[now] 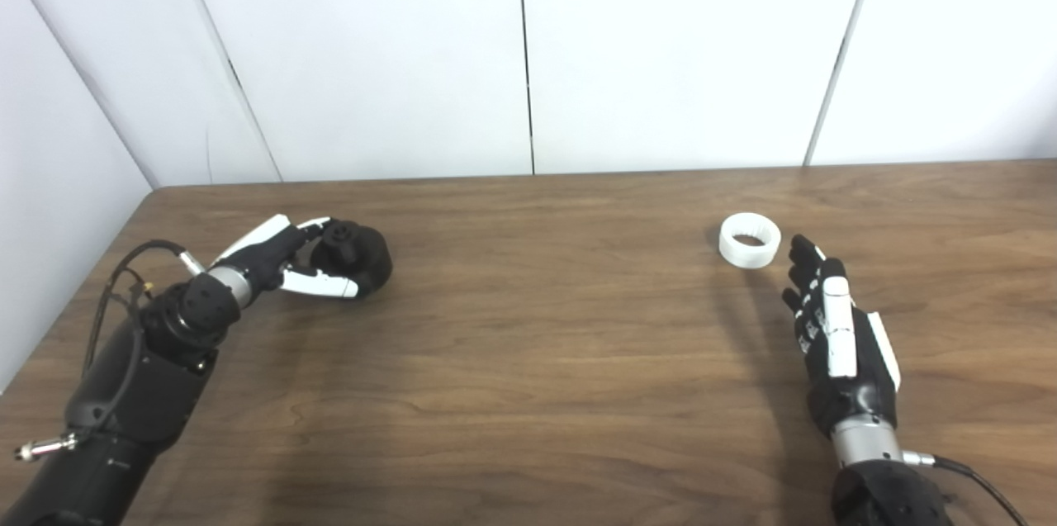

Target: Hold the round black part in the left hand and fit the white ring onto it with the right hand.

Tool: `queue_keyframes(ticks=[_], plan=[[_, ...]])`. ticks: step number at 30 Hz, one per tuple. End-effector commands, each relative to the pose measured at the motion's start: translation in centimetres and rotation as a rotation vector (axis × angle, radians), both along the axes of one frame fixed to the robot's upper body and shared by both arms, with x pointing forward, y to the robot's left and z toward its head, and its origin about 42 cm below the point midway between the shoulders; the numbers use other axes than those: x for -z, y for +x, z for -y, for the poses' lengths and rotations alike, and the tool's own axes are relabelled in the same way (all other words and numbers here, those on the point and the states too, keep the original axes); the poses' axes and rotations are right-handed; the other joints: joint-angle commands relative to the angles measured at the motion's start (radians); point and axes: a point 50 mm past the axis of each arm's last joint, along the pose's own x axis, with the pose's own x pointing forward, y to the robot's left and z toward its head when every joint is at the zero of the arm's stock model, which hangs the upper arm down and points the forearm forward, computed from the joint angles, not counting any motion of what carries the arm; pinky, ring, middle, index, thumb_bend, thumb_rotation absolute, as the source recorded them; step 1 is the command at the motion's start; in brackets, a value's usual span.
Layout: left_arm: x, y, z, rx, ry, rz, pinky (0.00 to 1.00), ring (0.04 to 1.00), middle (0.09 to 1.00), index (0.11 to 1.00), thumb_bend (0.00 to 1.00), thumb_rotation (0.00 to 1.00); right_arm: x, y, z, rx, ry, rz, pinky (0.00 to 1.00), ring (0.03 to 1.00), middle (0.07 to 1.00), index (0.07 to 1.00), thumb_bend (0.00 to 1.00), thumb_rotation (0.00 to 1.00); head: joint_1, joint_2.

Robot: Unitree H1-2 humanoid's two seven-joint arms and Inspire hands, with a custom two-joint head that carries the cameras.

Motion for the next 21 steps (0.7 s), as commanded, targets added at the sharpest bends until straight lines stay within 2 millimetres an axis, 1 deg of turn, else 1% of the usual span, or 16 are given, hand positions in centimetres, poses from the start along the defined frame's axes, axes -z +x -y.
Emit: queue_keyframes(ticks=[1, 4, 11, 14, 15, 21], plan=[[-3.40, 1.49, -0.01, 0.009, 0.026, 0.091, 0.96, 1.000, 0.989, 0.954, 1.00, 0.42, -1.64, 0.32, -0.09, -0.003, -0.005, 0.069, 0.98, 0.984, 0.949, 0.914, 0.53, 1.00, 0.000, 0.000], [-3.24, 1.49, 0.29, 0.008, 0.020, 0.098, 0.95, 1.000, 0.971, 0.939, 1.00, 0.39, -1.70, 0.29, -0.06, -0.002, 0.000, 0.070, 0.98, 0.983, 0.947, 0.911, 0.52, 1.00, 0.000, 0.002], [-2.99, 1.40, 0.68, 0.023, 0.045, 0.111, 0.97, 1.000, 0.931, 0.919, 1.00, 0.35, -1.70, 0.23, 0.05, -0.002, 0.001, 0.070, 0.98, 0.986, 0.951, 0.911, 0.52, 1.00, 0.004, 0.001], [-2.98, 1.39, 0.76, 0.019, 0.078, 0.112, 0.96, 1.000, 0.957, 0.911, 1.00, 0.37, -1.70, 0.23, 0.01, -0.002, -0.002, 0.070, 0.98, 0.983, 0.950, 0.912, 0.52, 1.00, 0.005, 0.001], [-3.00, 1.35, 0.77, 0.019, 0.083, 0.119, 0.97, 1.000, 0.963, 0.902, 1.00, 0.36, -1.67, 0.24, 0.01, -0.003, -0.003, 0.071, 0.98, 0.982, 0.950, 0.912, 0.52, 1.00, 0.004, 0.001], [-3.06, 1.16, 0.81, 0.036, 0.107, 0.159, 0.98, 1.000, 0.945, 0.846, 0.98, 0.32, -1.63, 0.23, -0.03, -0.002, -0.003, 0.068, 0.97, 0.983, 0.951, 0.915, 0.52, 1.00, 0.005, 0.002]])
